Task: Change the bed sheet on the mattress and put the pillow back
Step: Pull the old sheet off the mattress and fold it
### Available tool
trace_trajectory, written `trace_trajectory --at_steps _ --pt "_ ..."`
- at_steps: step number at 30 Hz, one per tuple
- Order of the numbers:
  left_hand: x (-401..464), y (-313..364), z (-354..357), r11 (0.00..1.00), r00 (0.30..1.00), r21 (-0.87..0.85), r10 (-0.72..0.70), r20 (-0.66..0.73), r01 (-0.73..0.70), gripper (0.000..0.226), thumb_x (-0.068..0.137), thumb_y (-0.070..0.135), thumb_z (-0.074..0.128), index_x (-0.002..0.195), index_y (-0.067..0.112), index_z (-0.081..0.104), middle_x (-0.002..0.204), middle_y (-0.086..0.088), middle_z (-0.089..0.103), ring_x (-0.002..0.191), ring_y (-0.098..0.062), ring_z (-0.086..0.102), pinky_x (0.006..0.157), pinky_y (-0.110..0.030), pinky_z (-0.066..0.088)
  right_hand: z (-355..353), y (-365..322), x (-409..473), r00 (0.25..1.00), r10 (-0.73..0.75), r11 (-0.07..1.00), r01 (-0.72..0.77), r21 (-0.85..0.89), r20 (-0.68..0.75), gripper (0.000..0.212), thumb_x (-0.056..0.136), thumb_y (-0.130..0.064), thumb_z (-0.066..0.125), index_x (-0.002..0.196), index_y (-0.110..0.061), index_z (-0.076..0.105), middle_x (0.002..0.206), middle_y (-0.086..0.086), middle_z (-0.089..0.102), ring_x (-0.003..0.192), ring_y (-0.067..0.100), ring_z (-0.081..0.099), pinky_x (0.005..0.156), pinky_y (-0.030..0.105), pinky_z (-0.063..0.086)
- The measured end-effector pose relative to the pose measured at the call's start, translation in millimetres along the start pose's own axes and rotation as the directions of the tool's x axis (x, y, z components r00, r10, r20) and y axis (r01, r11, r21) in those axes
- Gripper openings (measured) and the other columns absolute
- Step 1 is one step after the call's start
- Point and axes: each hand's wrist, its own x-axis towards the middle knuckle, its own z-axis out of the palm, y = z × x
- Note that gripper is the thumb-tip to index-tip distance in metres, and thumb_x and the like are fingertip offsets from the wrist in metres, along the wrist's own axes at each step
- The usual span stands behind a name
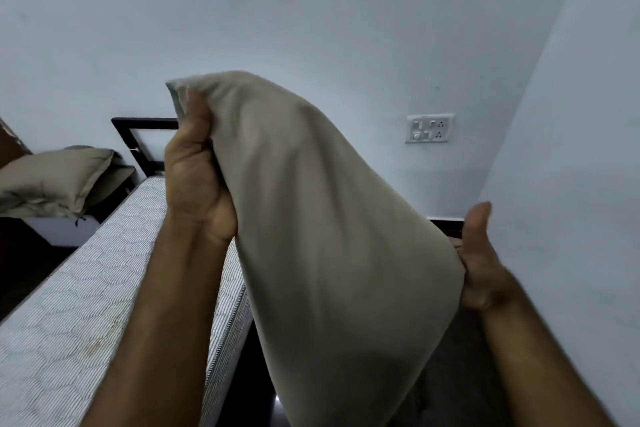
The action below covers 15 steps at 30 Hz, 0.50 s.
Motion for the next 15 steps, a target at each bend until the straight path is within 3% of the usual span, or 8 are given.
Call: trace_trajectory --at_steps 1,3,5,8,10,12,15 --pt "4 0 0 0.999 0.999 0.011 0.035 -0.017 -0.035 0.067 0.099 0.044 0.057 0.15 0.003 0.043 0.139 -0.018 0.058 0.134 -0.033 0.055 0.105 -0.048 0.05 -1 1 -2 0.999 -0.044 0.99 0.047 -0.131 0.025 0.091 0.039 -0.089 0.075 0.11 -0.032 0.079 0.116 0.006 0.075 0.106 0.022 0.072 0.082 0.034 0.06" --pt "13 1 -2 0.996 0.996 0.005 0.09 -0.02 -0.09 0.085 0.094 0.045 0.067 0.158 0.005 0.026 0.152 -0.023 0.041 0.143 -0.039 0.042 0.11 -0.056 0.044 9 -2 -2 0.99 -0.137 0.94 0.136 -0.314 0.019 0.068 0.054 -0.071 0.086 0.108 -0.032 0.078 0.113 0.002 0.076 0.104 0.017 0.072 0.082 0.031 0.059" --pt "19 1 -6 0.998 0.998 0.018 0.055 0.007 -0.055 0.083 0.098 0.053 0.056 0.156 0.0 0.028 0.145 -0.024 0.044 0.143 -0.04 0.041 0.111 -0.055 0.043 20 -6 7 0.968 -0.234 0.911 0.184 -0.368 -0.096 0.053 0.071 -0.069 0.075 0.102 -0.026 0.079 0.108 -0.002 0.077 0.102 0.012 0.072 0.087 0.033 0.056" --pt "24 3 -15 0.993 1.0 0.115 -0.006 -0.005 0.007 0.074 0.102 0.062 0.037 0.132 -0.003 0.054 0.121 -0.021 0.064 0.123 -0.035 0.061 0.1 -0.046 0.053 25 -12 15 0.916 -0.314 0.925 0.236 -0.298 -0.25 0.06 0.068 -0.078 0.07 0.101 -0.029 0.08 0.114 -0.001 0.076 0.111 0.014 0.069 0.095 0.034 0.055" --pt "28 8 -24 0.985 0.998 0.171 -0.016 -0.052 0.025 0.068 0.103 0.059 0.039 0.121 -0.003 0.06 0.114 -0.02 0.07 0.113 -0.032 0.068 0.09 -0.043 0.058 26 -18 16 0.891 -0.339 0.93 0.27 -0.25 -0.301 0.053 0.075 -0.068 0.065 0.099 -0.024 0.082 0.113 0.006 0.076 0.111 0.02 0.07 0.091 0.032 0.058" --pt "34 16 -33 0.978 0.995 0.204 -0.014 -0.101 0.035 0.063 0.102 0.053 0.046 0.123 -0.005 0.059 0.116 -0.02 0.07 0.112 -0.033 0.069 0.086 -0.042 0.06 28 -24 16 0.883 -0.342 0.933 0.278 -0.229 -0.322 0.048 0.083 -0.056 0.055 0.095 -0.019 0.082 0.106 0.009 0.077 0.102 0.021 0.073 0.083 0.03 0.06" --pt "44 28 -45 0.975 0.993 0.212 -0.044 -0.113 0.068 0.075 0.101 0.056 0.047 0.139 -0.008 0.051 0.137 -0.025 0.059 0.122 -0.036 0.063 0.095 -0.046 0.057 32 -27 17 0.887 -0.32 0.947 0.288 -0.142 -0.334 0.047 0.089 -0.047 0.049 0.097 -0.013 0.081 0.106 0.013 0.077 0.1 0.023 0.074 0.081 0.032 0.061"
